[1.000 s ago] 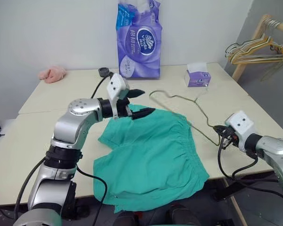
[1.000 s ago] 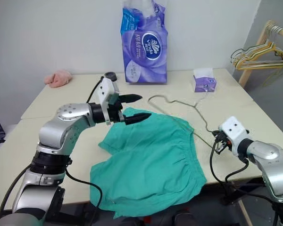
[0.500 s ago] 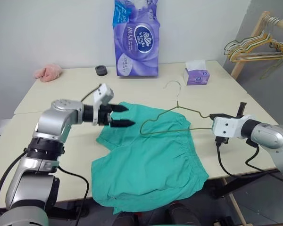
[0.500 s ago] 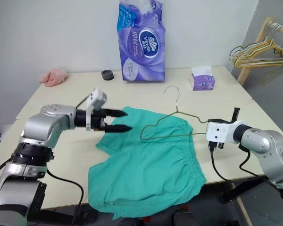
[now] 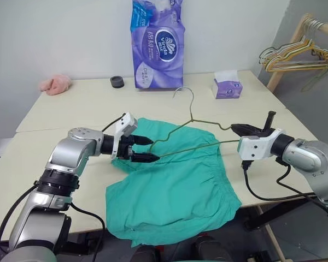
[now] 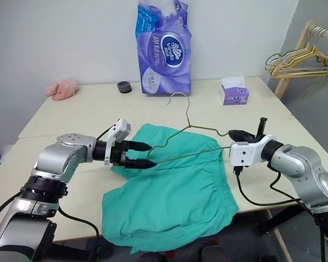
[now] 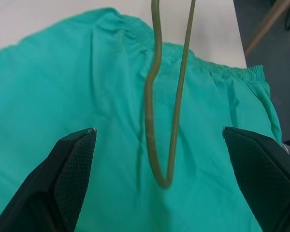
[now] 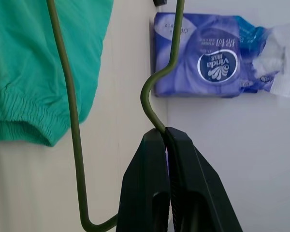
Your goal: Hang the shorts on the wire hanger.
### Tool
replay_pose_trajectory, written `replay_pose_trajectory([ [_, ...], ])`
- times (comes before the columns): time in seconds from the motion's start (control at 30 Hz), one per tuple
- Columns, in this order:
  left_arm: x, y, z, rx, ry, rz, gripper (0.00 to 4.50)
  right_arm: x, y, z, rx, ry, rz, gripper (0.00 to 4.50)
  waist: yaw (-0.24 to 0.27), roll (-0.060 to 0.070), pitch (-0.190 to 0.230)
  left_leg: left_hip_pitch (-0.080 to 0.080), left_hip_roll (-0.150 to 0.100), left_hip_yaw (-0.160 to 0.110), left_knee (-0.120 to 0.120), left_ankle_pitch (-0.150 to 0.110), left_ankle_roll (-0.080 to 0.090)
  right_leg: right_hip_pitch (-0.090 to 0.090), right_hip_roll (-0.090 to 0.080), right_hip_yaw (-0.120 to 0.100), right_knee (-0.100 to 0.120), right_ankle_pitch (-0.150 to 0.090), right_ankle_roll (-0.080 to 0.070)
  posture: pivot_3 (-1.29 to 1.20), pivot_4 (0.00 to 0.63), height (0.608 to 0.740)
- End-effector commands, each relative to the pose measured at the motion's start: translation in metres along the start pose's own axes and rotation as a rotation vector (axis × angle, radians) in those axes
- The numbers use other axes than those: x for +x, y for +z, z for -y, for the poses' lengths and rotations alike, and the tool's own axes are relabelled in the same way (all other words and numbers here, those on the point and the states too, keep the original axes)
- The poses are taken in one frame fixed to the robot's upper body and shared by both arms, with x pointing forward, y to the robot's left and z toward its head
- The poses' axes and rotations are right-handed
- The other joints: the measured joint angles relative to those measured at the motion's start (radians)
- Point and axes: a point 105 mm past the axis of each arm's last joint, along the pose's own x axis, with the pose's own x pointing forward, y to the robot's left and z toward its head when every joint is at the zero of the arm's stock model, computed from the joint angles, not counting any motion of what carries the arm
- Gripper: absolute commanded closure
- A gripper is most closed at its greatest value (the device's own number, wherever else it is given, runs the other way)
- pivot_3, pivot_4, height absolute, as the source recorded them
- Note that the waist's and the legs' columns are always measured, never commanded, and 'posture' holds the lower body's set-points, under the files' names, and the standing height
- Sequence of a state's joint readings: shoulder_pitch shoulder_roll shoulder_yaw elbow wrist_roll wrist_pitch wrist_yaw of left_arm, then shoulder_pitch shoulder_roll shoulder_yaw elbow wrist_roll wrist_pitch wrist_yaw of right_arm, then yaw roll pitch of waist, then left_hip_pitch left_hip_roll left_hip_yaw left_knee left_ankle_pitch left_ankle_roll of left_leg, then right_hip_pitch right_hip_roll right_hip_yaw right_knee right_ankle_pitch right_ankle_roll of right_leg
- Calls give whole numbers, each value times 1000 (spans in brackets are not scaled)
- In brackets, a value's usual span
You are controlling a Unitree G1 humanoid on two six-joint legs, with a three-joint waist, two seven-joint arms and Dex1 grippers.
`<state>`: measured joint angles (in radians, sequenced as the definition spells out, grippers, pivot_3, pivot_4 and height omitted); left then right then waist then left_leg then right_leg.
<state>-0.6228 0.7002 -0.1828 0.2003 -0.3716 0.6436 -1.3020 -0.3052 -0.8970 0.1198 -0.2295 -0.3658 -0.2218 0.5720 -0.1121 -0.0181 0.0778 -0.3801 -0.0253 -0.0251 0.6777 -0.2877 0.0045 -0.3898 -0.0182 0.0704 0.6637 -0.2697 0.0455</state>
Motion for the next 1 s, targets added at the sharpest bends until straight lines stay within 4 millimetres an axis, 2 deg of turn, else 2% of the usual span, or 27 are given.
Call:
replay_pose_trajectory([
  [0.03,3,6,8,34,-46,9,96,-2,10,22,-61,-89,50,4490,0,0,0,0,0,0,0,0,0,0,0,0,0,0,0,-162,43,740],
  [0.17,5,2,16,16,-93,0,96,-1,13,23,-69,-99,70,4490,-1,0,0,0,0,0,1,0,0,0,0,0,1,0,0,-162,43,740],
  [0.27,5,2,20,-1,-114,6,624,0,13,22,-72,-98,74,4500,-1,0,0,0,0,0,1,0,0,0,0,0,1,0,0,-163,45,740],
  [0.7,15,1,25,7,-95,7,4488,2,15,11,10,-39,85,4500,-1,0,0,1,0,0,1,0,0,0,0,0,2,0,0,-163,47,740],
  [0.83,15,2,22,16,-72,11,4488,0,19,5,2,4,104,4500,-1,0,0,1,0,0,2,0,0,1,0,0,2,0,0,-163,46,740],
  [0.87,15,2,21,21,-66,8,4500,-1,19,5,6,6,108,4110,-1,0,0,1,0,0,2,0,0,1,0,0,2,0,0,-163,46,740],
  [0.93,15,1,20,25,-60,4,4500,-3,20,6,1,11,112,3818,-1,0,0,1,0,0,2,0,0,1,0,0,2,0,0,-163,45,740],
  [1.0,15,-1,19,39,-51,-7,4500,-6,20,4,-2,41,115,3140,-1,0,0,1,0,0,2,0,0,1,0,0,2,0,0,-163,45,740],
])
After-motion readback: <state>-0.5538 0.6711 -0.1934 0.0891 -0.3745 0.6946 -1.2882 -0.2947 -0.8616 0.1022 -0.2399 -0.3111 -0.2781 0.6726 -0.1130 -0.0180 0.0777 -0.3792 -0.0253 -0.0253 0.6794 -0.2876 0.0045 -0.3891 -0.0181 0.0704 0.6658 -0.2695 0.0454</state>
